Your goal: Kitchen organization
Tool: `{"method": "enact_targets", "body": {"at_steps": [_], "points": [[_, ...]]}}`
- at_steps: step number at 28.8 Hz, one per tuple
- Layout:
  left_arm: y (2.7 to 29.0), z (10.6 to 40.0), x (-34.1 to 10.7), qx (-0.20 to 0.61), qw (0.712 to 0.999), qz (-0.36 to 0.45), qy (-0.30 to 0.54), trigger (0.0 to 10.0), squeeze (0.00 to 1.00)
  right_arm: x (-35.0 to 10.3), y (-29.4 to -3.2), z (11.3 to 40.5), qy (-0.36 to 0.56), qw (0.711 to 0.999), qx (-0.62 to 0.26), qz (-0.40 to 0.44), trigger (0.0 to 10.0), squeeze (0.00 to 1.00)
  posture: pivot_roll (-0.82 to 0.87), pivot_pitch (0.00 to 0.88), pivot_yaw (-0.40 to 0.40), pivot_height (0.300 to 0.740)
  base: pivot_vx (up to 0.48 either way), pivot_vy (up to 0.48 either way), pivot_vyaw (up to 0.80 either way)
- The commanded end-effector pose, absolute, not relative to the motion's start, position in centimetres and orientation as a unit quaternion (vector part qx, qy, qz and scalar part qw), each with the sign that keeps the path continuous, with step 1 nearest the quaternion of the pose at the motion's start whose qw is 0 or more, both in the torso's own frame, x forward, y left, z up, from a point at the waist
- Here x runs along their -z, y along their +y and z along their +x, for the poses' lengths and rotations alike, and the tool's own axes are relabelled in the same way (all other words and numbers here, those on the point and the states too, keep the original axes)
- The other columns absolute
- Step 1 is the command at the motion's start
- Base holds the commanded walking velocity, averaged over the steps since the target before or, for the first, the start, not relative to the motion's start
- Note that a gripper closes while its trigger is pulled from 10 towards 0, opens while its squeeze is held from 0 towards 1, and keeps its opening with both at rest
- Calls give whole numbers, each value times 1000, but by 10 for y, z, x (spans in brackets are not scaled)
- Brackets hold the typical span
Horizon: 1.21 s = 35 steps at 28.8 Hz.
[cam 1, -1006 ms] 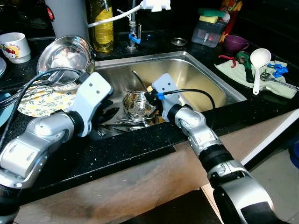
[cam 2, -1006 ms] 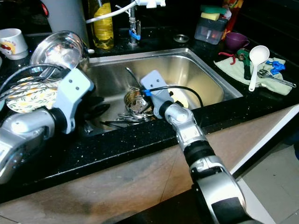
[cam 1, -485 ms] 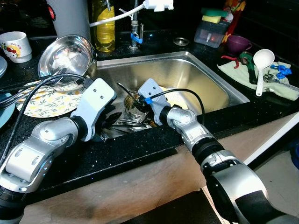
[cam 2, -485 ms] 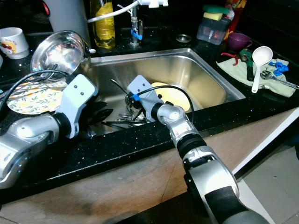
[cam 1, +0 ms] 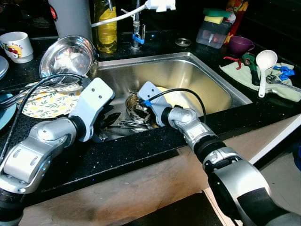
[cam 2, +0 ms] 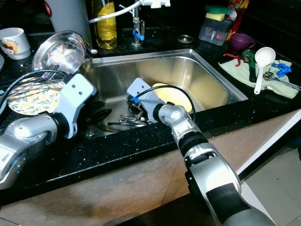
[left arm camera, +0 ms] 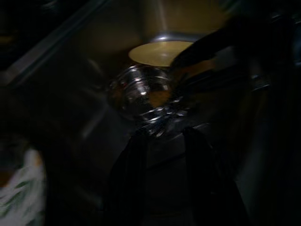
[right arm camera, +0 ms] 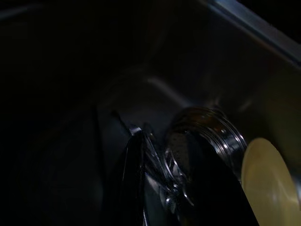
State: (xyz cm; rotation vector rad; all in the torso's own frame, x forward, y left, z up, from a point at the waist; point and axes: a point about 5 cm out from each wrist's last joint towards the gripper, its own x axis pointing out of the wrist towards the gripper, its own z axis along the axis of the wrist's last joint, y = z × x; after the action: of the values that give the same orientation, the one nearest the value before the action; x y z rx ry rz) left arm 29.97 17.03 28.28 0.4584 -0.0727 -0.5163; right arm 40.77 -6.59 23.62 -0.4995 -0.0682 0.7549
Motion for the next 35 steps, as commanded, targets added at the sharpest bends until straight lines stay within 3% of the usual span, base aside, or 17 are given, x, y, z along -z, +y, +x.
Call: {"method": "enact_targets", "body": {"at_steps": [1,3,6,10,11,12,18,19,20,28,29,31,32,33,35], "points": [[177,300,-287,233,944,232,-33,10000,0,-237,-74,410,-31,912,-346,-220,10000,0,18,215,-78,740,0,0,0],[191,298,-301,196,945,259,-43,10000,0,-253,-77,412,-55,927,-337,-157,10000,0,19,212,-79,740,0,0,0],[219,297,-325,131,952,268,-65,10000,0,-263,-74,409,-76,925,-360,-95,10000,0,16,212,-79,740,0,0,0],[236,296,-335,82,954,279,-68,10000,0,-265,-72,407,-83,920,-375,-80,10000,0,16,211,-80,740,0,0,0],[263,295,-347,-2,950,306,-62,10000,0,-268,-72,402,-96,915,-386,-66,10000,0,18,209,-79,740,0,0,0],[274,293,-352,-36,946,318,-58,10000,0,-269,-72,400,-102,913,-390,-60,10000,0,18,208,-78,740,0,0,0],[296,287,-362,-112,928,354,-38,10000,0,-273,-76,394,-112,911,-394,-49,10000,0,14,206,-76,740,0,0,0],[299,286,-363,-125,925,356,-33,10000,863,-272,-77,393,-112,910,-395,-50,10000,0,13,204,-75,740,0,0,0],[303,286,-363,-136,924,357,-28,10000,1000,-271,-77,391,-111,910,-396,-49,10000,0,12,203,-73,740,0,0,0],[341,277,-353,-232,890,389,59,10000,1000,-269,-80,384,-104,910,-398,-54,10000,0,17,197,-71,740,0,0,0],[343,276,-349,-234,891,381,73,10000,694,-268,-80,383,-103,910,-398,-57,10000,0,17,196,-71,740,0,0,0],[345,275,-347,-235,893,376,82,10000,694,-268,-80,383,-103,909,-399,-60,10000,0,17,196,-71,740,0,0,0],[348,273,-344,-241,889,377,94,10000,161,-268,-80,382,-102,909,-400,-62,10000,0,18,193,-74,740,0,0,0],[350,271,-341,-246,887,376,106,10000,43,-268,-80,382,-102,908,-401,-66,10000,0,19,191,-74,740,0,0,0],[353,270,-338,-250,887,370,118,10000,0,-268,-80,381,-102,907,-402,-69,10000,0,19,191,-74,740,0,0,0]]}}
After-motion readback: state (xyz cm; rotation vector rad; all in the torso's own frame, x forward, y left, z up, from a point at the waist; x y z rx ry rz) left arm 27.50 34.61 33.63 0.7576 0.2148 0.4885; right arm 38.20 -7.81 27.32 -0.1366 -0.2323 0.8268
